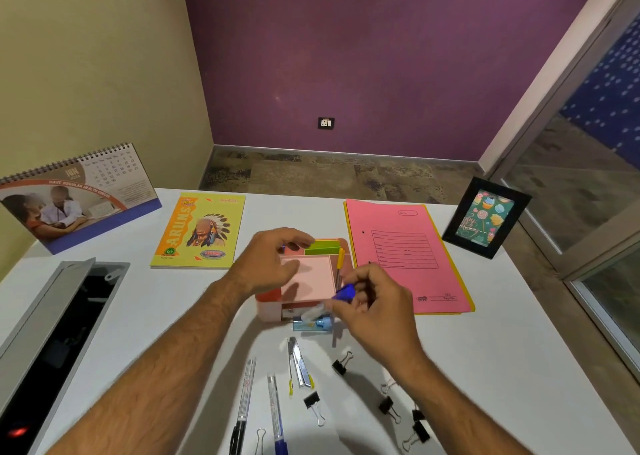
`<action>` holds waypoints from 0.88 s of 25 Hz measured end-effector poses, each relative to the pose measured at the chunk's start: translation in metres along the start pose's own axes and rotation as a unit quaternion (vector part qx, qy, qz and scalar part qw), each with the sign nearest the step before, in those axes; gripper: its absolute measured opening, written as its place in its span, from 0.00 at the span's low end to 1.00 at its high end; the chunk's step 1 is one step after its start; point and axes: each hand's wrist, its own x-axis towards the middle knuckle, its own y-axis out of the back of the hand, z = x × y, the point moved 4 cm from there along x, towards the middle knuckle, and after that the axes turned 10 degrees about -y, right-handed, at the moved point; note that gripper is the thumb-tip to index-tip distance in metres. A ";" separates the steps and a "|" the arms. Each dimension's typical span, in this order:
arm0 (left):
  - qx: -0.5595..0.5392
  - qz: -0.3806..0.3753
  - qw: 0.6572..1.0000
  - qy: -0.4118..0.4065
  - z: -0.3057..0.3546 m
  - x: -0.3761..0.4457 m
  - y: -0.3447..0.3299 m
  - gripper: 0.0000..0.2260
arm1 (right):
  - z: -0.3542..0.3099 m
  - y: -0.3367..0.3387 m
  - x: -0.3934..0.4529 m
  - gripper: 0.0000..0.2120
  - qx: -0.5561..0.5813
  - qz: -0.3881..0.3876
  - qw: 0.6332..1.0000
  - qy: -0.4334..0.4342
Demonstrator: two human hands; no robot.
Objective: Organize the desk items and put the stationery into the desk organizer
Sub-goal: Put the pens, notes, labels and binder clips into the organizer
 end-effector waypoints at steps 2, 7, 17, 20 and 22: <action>-0.022 -0.041 0.997 -0.054 0.019 0.001 -0.006 0.22 | -0.015 0.004 0.010 0.16 0.027 0.044 0.998 0.031; -0.054 -0.051 0.988 -0.133 0.041 0.004 -0.011 0.20 | -0.032 -0.002 0.026 0.16 0.052 0.094 0.991 0.074; 0.030 0.169 0.983 -0.066 0.013 0.009 0.020 0.08 | 0.003 -0.042 0.009 0.19 0.043 0.031 0.998 0.024; 0.056 0.213 0.974 0.050 -0.010 0.011 0.030 0.10 | 0.043 -0.075 -0.018 0.15 -0.117 -0.115 0.986 -0.039; 0.059 0.199 0.972 0.107 -0.023 0.011 0.029 0.12 | 0.061 -0.094 -0.041 0.15 -0.226 -0.205 0.951 -0.052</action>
